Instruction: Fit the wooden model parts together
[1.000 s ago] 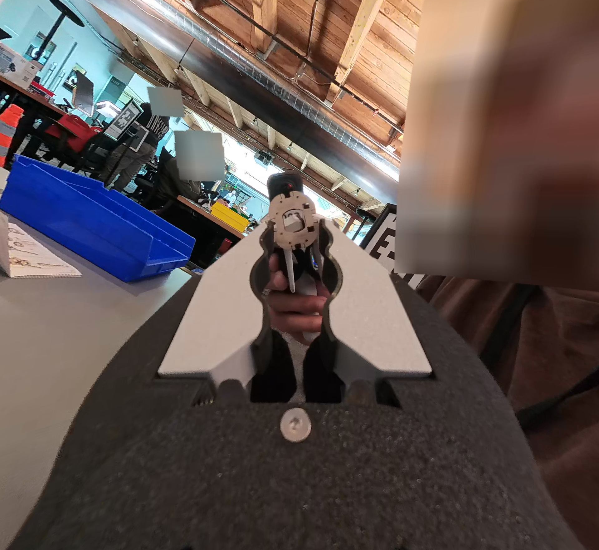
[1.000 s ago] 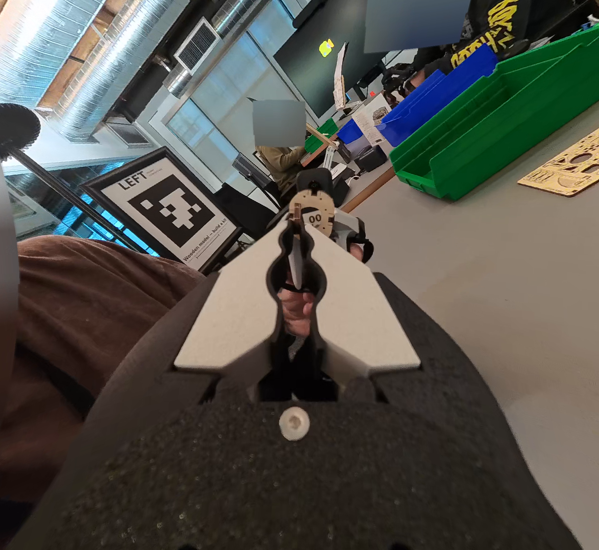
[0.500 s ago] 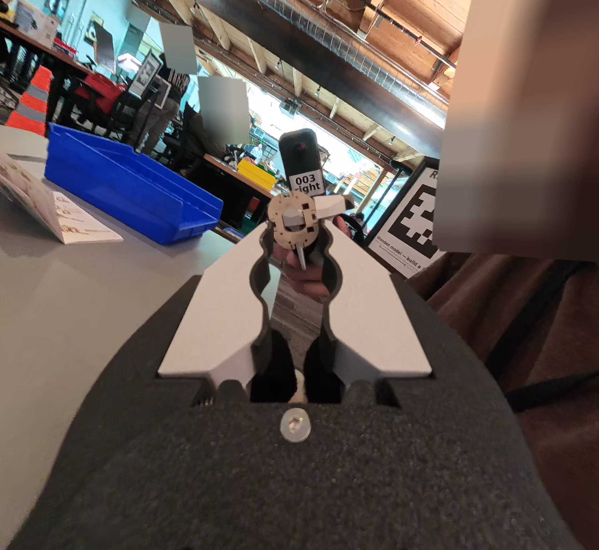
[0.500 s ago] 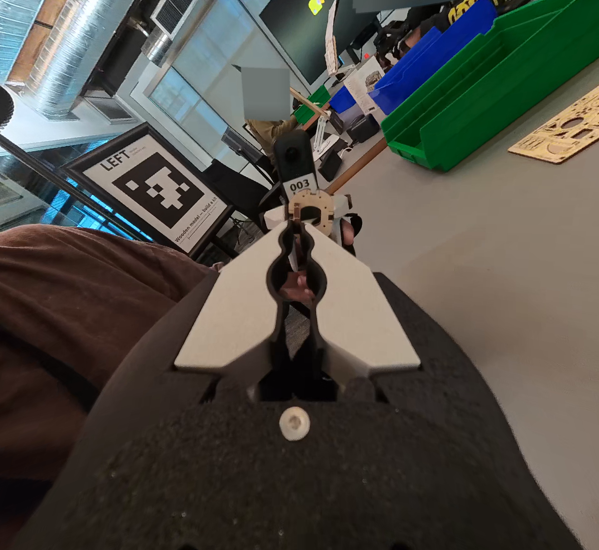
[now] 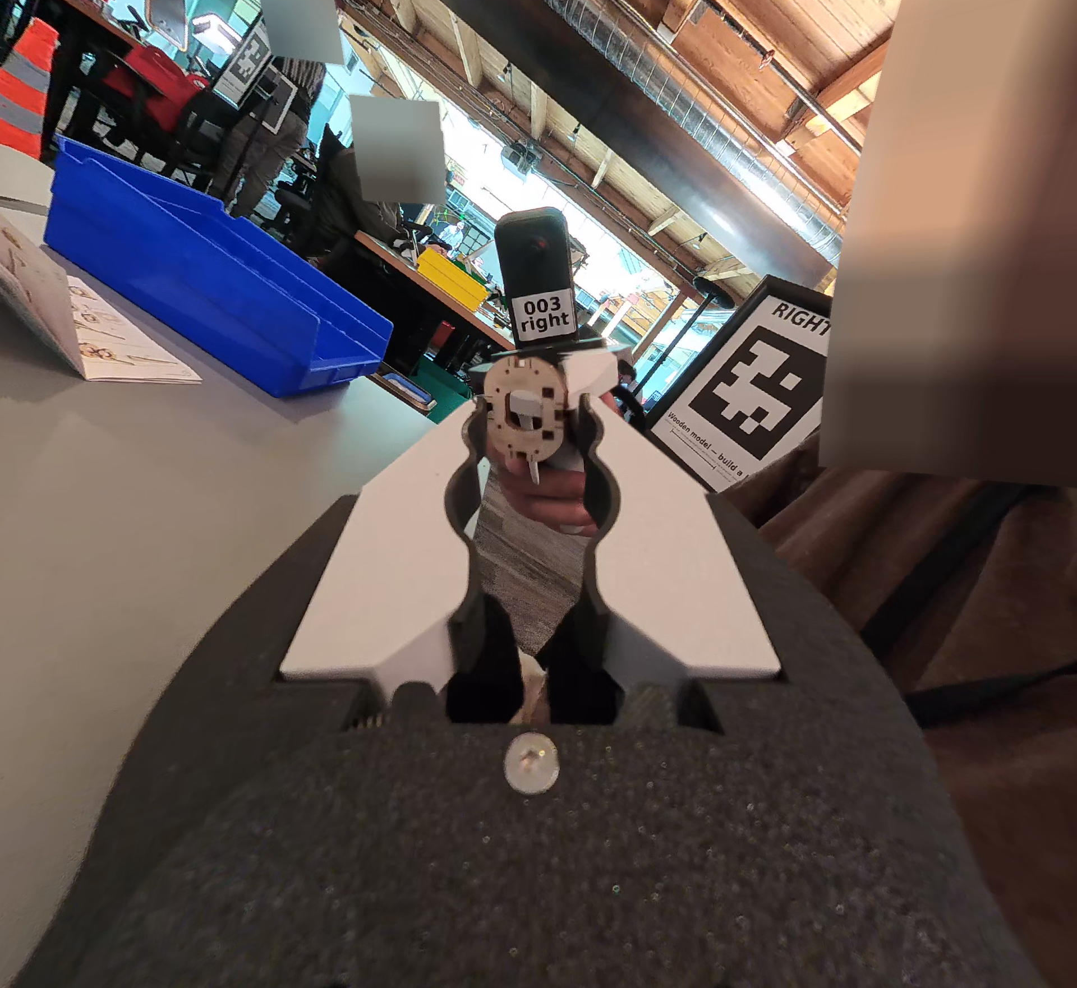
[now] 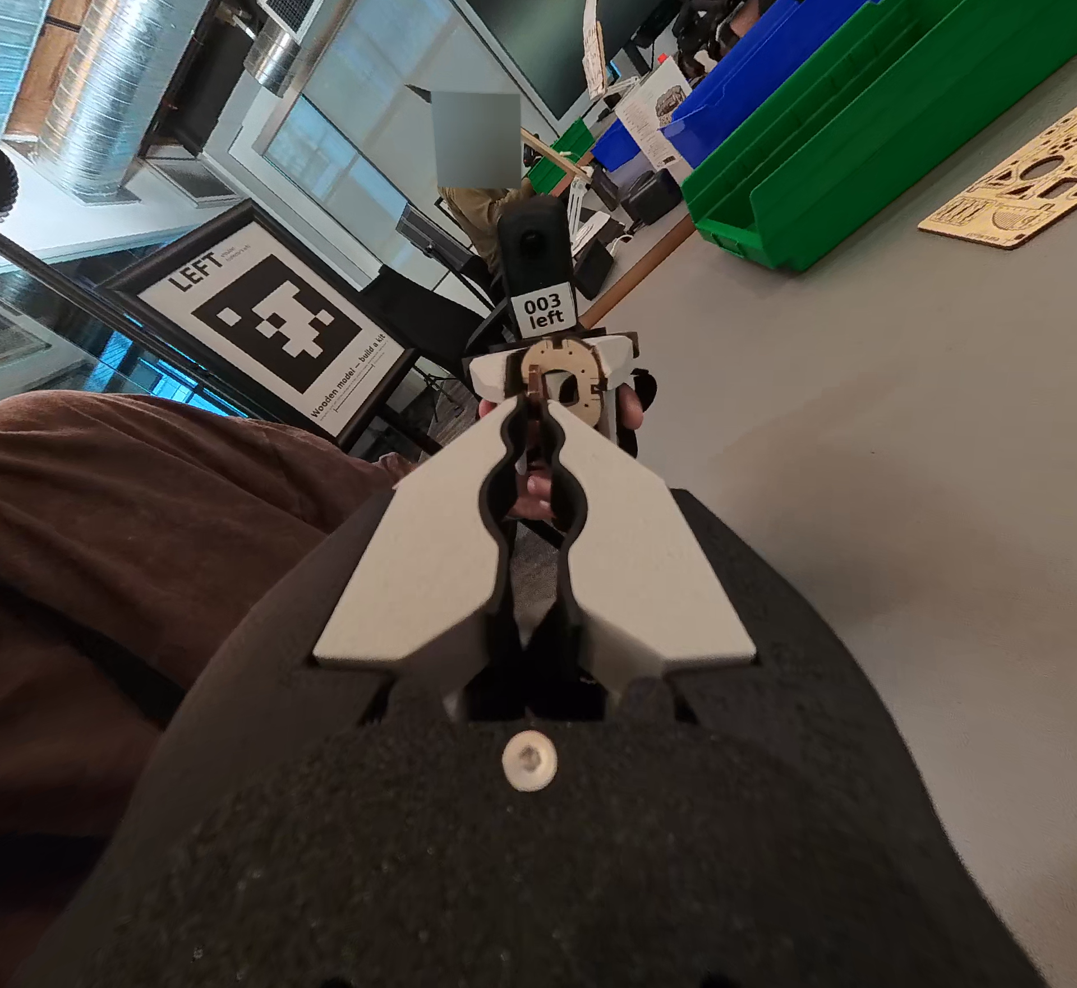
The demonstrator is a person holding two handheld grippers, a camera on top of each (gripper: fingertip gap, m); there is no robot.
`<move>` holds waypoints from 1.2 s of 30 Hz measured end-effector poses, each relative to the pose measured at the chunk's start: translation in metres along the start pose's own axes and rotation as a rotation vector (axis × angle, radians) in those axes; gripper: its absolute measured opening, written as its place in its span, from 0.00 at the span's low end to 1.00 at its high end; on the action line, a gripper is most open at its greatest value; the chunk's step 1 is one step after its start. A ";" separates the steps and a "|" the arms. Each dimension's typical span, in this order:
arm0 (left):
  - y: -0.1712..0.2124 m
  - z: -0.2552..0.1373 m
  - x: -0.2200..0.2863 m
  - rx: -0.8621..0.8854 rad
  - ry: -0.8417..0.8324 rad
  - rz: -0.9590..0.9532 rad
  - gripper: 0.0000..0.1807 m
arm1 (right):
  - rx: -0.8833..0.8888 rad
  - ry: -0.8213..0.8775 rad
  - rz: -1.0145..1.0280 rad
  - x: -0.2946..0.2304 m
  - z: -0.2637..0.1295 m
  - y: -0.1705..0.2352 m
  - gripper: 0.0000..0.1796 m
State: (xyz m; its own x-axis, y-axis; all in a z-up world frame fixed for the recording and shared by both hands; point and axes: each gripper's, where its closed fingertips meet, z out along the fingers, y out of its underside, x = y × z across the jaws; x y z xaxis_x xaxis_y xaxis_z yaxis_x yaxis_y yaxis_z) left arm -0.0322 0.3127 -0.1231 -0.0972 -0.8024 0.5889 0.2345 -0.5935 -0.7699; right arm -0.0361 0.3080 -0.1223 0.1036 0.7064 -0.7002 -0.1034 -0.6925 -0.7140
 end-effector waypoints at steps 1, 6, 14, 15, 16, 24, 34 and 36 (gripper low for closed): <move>0.001 0.000 -0.001 -0.002 -0.008 0.004 0.15 | 0.001 0.003 -0.002 0.001 0.001 0.000 0.01; 0.001 -0.002 -0.007 -0.012 -0.067 0.023 0.12 | -0.004 0.089 -0.049 0.010 0.002 0.002 0.01; 0.005 -0.002 -0.020 0.003 -0.148 -0.030 0.04 | -0.029 0.188 -0.116 0.026 0.003 0.009 0.01; 0.007 -0.002 -0.026 0.003 -0.168 -0.064 0.04 | -0.036 0.216 -0.130 0.033 0.002 0.010 0.01; 0.011 -0.003 -0.034 0.000 -0.200 -0.093 0.04 | -0.049 0.249 -0.152 0.042 0.001 0.013 0.01; 0.030 -0.006 -0.070 0.068 -0.235 -0.352 0.00 | -0.064 0.321 -0.130 0.079 -0.011 0.027 0.01; 0.051 -0.051 -0.130 -0.082 -0.629 -0.233 0.00 | -0.182 0.611 -0.377 0.119 -0.063 0.023 0.02; 0.063 -0.051 -0.135 -0.248 -0.687 -0.082 0.01 | -0.152 0.642 -0.346 0.122 -0.083 0.021 0.02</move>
State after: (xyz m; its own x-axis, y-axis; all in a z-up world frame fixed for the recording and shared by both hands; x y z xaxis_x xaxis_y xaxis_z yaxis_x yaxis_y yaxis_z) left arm -0.0534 0.3809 -0.2637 0.5419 -0.5827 0.6057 0.0192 -0.7119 -0.7020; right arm 0.0562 0.3671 -0.2227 0.6679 0.6955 -0.2648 0.1733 -0.4914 -0.8535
